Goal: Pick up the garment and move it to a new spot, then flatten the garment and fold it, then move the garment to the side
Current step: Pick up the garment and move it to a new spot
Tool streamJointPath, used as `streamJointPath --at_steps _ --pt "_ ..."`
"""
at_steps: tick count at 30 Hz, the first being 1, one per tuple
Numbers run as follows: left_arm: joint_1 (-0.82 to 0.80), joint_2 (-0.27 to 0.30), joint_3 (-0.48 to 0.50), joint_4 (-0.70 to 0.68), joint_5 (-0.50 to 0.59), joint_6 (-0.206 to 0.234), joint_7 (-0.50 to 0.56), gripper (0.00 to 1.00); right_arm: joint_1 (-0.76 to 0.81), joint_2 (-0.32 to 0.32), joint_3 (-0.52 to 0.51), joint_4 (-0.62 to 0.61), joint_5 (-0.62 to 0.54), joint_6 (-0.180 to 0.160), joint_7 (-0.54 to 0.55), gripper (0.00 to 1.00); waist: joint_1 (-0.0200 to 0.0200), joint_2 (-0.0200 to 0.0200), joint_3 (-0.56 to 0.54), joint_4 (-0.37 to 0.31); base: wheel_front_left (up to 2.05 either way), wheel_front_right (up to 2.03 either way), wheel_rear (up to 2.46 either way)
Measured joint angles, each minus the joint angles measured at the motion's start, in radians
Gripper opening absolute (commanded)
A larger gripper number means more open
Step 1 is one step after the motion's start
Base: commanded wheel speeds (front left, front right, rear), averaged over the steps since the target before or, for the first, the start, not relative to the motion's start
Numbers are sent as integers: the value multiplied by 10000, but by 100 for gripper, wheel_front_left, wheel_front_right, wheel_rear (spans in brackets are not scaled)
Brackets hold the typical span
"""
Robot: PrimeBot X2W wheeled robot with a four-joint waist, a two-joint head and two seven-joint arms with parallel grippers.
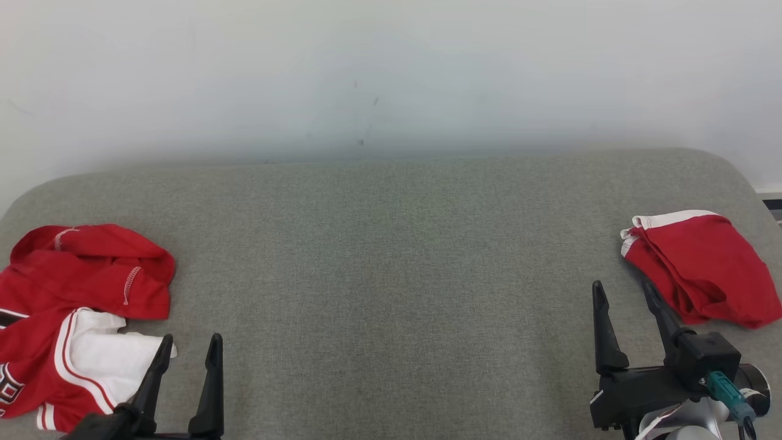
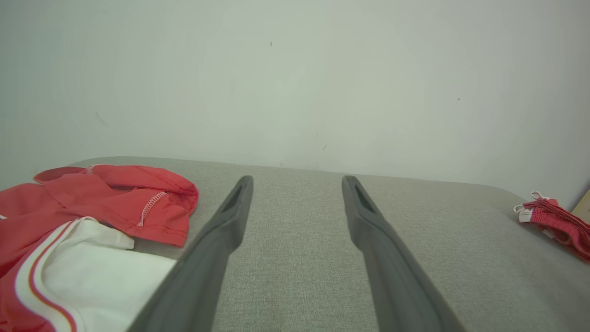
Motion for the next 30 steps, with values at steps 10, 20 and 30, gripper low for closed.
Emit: streamJointPath --at_steps 10,20,30 --pt "-104 6 -153 44 54 -12 0 100 5 23 -25 100 132 -8 -155 100 0 0 40 343 0 0 0" --pt "-243 46 -259 69 339 -13 0 100 -1 25 -12 136 157 -8 -263 100 0 0 45 1322 0 0 0" --pt "-145 151 -109 -104 351 88 0 100 -250 36 403 288 153 56 -268 100 0 0 143 2690 0 0 0"
